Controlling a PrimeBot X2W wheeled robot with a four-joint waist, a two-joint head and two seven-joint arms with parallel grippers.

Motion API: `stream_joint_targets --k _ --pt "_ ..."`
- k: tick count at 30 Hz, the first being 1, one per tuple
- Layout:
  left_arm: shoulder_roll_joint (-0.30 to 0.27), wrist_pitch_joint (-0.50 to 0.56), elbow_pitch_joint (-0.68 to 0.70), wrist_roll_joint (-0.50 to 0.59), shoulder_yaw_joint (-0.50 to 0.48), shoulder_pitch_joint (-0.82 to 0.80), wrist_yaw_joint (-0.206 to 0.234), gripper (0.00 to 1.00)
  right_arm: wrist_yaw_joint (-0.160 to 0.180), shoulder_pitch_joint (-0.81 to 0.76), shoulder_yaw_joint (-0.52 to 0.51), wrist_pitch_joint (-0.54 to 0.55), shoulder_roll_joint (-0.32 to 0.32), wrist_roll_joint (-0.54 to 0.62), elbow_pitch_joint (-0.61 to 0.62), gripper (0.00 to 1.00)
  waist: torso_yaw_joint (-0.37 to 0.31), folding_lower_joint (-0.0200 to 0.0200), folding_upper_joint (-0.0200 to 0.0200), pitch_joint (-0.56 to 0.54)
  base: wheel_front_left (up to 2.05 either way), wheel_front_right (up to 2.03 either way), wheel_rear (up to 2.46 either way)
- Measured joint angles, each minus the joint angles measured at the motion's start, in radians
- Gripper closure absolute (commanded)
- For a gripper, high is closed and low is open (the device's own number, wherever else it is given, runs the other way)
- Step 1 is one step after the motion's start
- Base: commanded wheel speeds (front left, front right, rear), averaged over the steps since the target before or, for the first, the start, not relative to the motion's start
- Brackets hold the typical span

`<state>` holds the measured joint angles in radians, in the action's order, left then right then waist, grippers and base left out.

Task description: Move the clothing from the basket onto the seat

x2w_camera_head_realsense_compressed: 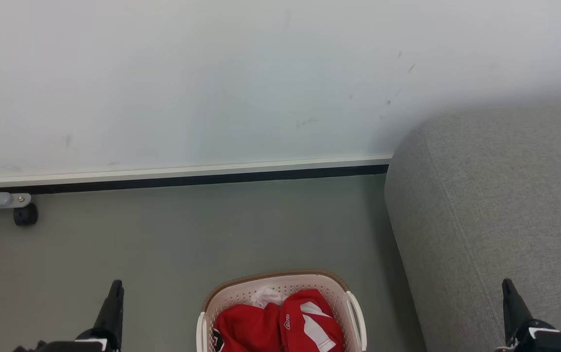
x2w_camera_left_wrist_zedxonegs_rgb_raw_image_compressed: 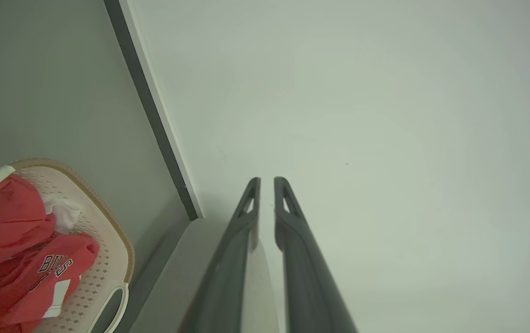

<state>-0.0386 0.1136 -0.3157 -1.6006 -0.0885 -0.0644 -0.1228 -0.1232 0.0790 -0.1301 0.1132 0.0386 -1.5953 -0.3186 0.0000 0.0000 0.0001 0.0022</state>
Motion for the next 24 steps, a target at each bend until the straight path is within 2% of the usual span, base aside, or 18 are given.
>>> stream_joint_targets --k 15,19,24 --pt "0.006 -0.047 -0.005 0.038 0.050 0.029 0.010 0.00 0.002 -0.028 0.038 -0.045 -0.008 0.017 -0.010 0.00 0.000 0.0000 -0.0001 -0.003 0.00 0.00 0.00" --pt "0.006 -0.060 0.007 0.066 0.061 0.028 0.019 0.00 0.011 -0.029 0.044 -0.059 -0.008 0.050 -0.001 0.00 -0.001 0.0000 0.0000 -0.004 0.00 0.00 0.00" --pt "0.006 -0.081 0.025 0.123 0.075 0.026 0.040 0.00 0.038 -0.029 0.060 -0.080 -0.008 0.117 0.022 0.00 -0.001 0.0000 0.0000 -0.006 0.00 0.00 0.00"
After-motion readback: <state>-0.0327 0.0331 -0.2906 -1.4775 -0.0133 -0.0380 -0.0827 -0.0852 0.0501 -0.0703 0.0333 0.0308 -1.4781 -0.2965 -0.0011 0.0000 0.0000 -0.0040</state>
